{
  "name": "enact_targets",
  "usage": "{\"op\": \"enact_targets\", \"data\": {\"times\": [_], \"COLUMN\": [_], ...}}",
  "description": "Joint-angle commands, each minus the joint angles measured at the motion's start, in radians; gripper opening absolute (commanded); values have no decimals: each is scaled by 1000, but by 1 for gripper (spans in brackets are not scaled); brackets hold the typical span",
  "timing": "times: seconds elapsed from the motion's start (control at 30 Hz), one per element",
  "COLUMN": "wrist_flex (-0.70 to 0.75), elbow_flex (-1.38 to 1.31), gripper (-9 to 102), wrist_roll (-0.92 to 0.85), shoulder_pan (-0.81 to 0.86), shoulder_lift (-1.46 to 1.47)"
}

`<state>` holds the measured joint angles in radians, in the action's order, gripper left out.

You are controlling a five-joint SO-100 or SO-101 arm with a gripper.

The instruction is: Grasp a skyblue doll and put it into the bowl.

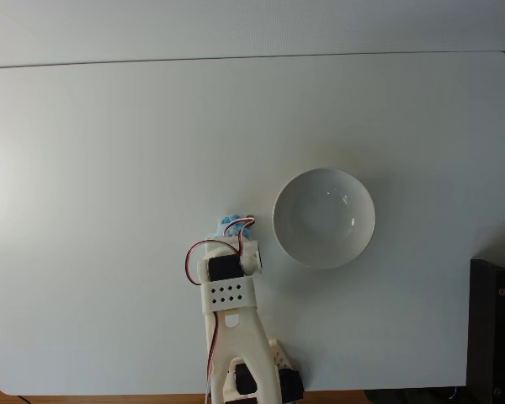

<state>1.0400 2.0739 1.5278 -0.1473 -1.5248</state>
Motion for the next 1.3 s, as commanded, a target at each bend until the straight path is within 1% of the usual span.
{"op": "enact_targets", "data": {"times": [0.0, 0.1, 0.93, 1.03, 1.27], "wrist_flex": [-6, -5, -9, -5, -3], "elbow_flex": [8, 6, 5, -21, -176], "gripper": [0, 0, 0, 0, 0], "wrist_roll": [-9, -9, -8, -8, 3], "shoulder_pan": [5, 8, 12, 17, 100], "shoulder_lift": [-2, -41, -676, -706, -693]}}
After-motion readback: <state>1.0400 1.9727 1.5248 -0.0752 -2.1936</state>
